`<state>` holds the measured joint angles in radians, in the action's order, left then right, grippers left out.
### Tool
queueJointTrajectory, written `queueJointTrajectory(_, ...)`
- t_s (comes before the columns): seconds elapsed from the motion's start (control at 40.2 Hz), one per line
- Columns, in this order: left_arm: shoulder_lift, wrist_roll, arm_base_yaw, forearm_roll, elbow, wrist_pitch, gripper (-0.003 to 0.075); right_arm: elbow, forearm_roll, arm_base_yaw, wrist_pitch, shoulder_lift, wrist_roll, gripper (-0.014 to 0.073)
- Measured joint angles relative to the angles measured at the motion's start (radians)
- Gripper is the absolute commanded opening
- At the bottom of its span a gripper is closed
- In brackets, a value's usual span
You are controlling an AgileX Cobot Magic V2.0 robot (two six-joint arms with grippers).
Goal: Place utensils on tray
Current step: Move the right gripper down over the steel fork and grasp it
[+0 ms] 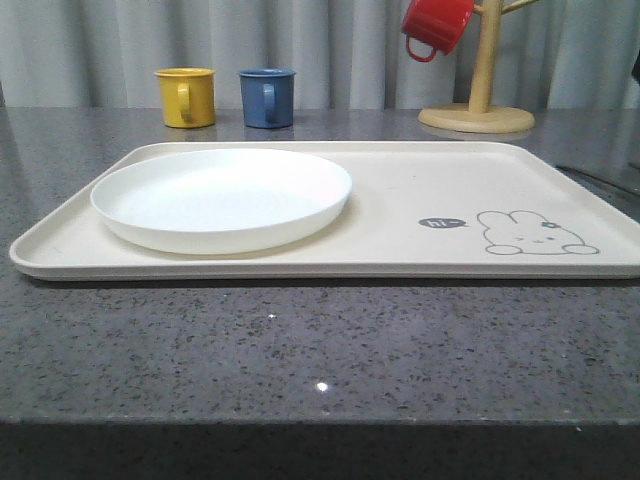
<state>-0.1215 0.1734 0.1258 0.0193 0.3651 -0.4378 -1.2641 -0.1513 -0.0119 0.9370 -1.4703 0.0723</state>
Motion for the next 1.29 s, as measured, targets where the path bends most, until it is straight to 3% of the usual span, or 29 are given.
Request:
queueJointTrajectory(0.298, 0.000, 0.000, 0.000, 0.000, 0.000, 0.000, -0.0018, -0.027, 0.004, 0.000, 0.021, -0.172, 0.007, 0.0400)
queueJointTrajectory(0.547, 0.000, 0.000, 0.000, 0.000, 0.000, 0.000, -0.0018, -0.028, 0.006, 0.000, 0.021, -0.224, 0.007, 0.0256)
queueJointTrajectory(0.87, 0.000, 0.000, 0.000, 0.000, 0.000, 0.000, -0.0018, -0.030, 0.008, 0.000, 0.019, -0.226, 0.007, 0.0163)
queueJointTrajectory(1.119, 0.002, 0.000, 0.000, 0.000, 0.000, 0.000, -0.0018, -0.030, 0.008, 0.000, 0.027, -0.226, 0.008, -0.0074)
queueJointTrajectory(1.293, 0.002, 0.000, 0.000, 0.000, 0.000, 0.000, -0.0018, -0.035, 0.010, 0.000, 0.040, -0.226, 0.008, -0.0057)
